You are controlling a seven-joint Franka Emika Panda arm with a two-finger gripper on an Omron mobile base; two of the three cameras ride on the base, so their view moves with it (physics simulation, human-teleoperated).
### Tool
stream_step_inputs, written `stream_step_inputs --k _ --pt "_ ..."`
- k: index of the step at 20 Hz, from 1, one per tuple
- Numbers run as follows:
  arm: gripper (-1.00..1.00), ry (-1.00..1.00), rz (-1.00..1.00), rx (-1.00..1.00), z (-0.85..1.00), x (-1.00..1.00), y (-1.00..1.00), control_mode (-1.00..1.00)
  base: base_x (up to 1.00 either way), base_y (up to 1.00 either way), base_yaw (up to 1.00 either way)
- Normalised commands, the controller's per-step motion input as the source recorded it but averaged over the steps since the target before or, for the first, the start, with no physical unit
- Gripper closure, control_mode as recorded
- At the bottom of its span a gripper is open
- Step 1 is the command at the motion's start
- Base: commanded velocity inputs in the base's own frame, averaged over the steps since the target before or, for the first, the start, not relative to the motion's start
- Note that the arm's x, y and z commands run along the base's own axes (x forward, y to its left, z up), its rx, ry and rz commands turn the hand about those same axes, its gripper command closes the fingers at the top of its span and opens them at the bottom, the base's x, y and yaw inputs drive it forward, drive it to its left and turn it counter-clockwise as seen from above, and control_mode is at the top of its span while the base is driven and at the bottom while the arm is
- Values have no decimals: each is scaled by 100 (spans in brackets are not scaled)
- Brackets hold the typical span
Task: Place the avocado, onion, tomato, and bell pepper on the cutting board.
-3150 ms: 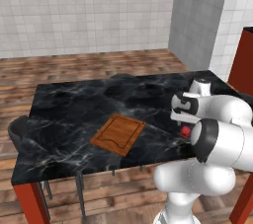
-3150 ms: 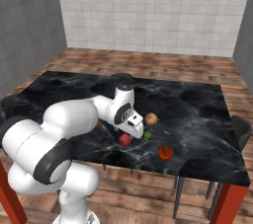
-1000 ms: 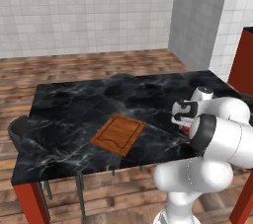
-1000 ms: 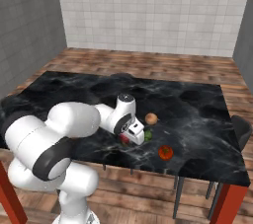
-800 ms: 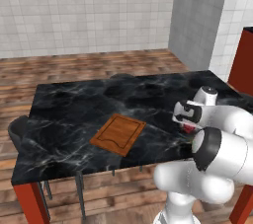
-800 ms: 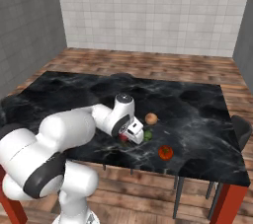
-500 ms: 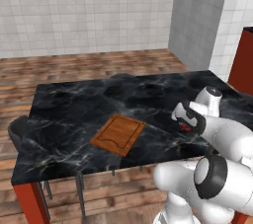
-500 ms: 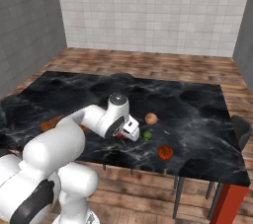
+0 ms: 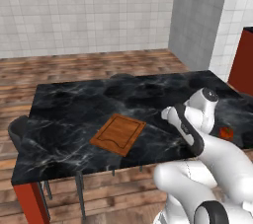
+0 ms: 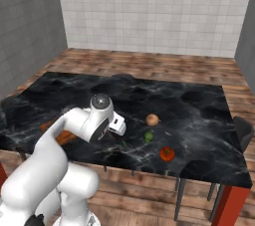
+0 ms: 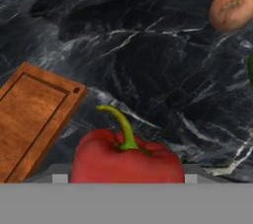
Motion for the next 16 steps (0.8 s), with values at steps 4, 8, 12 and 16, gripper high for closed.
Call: stream_step_inputs --k 4,8,12,16 --pt "100 -9 17 -2 34 0 59 -100 0 0 0" --pt "100 -6 17 -6 30 0 73 -100 0 0 0" --pt "100 0 16 -10 26 0 77 -100 0 0 0" --pt "100 0 17 -13 23 0 77 -100 0 0 0"
